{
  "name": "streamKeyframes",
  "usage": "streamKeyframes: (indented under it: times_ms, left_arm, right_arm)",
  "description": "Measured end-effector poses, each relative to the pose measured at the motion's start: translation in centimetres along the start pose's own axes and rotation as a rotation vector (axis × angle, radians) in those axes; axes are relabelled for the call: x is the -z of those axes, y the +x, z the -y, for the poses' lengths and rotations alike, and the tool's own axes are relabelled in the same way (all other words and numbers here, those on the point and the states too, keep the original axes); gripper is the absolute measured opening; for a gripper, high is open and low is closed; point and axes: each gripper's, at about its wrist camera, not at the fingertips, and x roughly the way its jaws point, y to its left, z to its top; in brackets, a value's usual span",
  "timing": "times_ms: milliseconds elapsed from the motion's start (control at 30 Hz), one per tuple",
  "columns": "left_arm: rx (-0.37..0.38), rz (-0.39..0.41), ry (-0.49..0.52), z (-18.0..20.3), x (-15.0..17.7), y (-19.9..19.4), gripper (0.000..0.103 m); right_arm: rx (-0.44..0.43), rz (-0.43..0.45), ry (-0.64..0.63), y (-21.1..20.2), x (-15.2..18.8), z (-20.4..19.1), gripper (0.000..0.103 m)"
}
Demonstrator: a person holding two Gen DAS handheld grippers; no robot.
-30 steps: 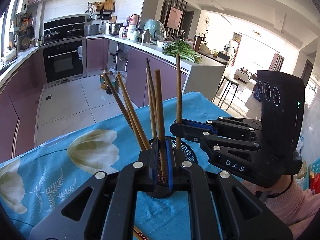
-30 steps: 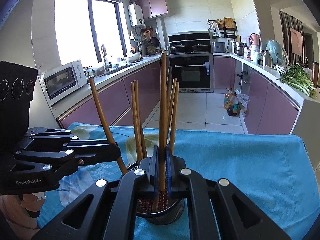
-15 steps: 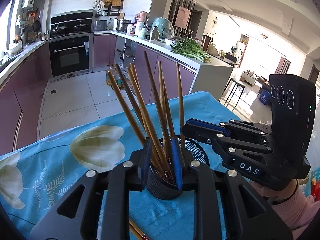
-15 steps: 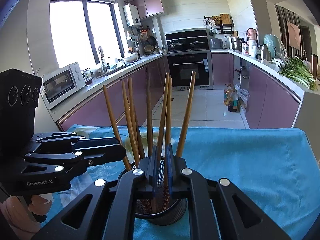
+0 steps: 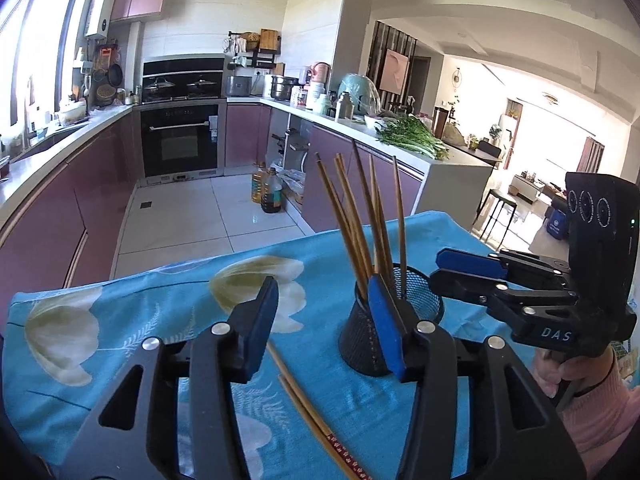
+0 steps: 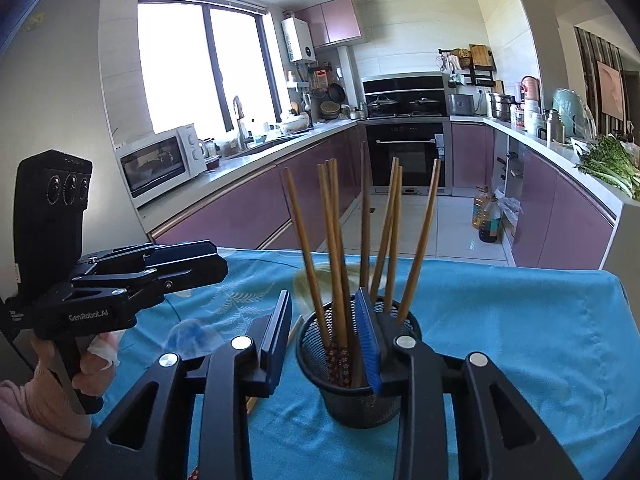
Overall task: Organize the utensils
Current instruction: 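Open both tools to drop the chopsticks into the cup, then withdraw both tools back over the last chopsticks on the tablecloth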
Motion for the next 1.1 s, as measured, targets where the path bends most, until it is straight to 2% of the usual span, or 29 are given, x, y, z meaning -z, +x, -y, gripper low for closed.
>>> streamKeyframes:
  times_ms: [100, 400, 500, 700, 1100]
  left_arm:
    - [-0.047, 0.002, -0.012, -1.2, 1.6, -1.2, 0.057]
    - [-0.139, -0.083, -0.054, -3.9, 7.4, -1.9, 0.071]
    - [-0.160, -0.112, -0.057, -4.2, 9.0, -1.6, 0.071]
    - [-0.154, -0.163, -0.068, -4.2, 11.2, -0.9, 0.071]
    - [-0.136, -0.192, -0.073, -3.9, 11.3, 0.3, 0.071]
  right_arm:
    - [-0.042, -0.023, -0.027, 0.1, 0.8, -1.1, 0.039]
    - [-0.099, -0.240, -0.016, 5.0, 6.2, -3.8, 0.039]
    - [-0.096, -0.293, -0.020, 6.2, 7.6, -5.0, 0.039]
    - [-0.092, -0.340, -0.032, 7.1, 8.7, -5.9, 0.039]
    - [-0.058, -0.380, -0.029, 7.8, 9.4, -5.9, 0.031]
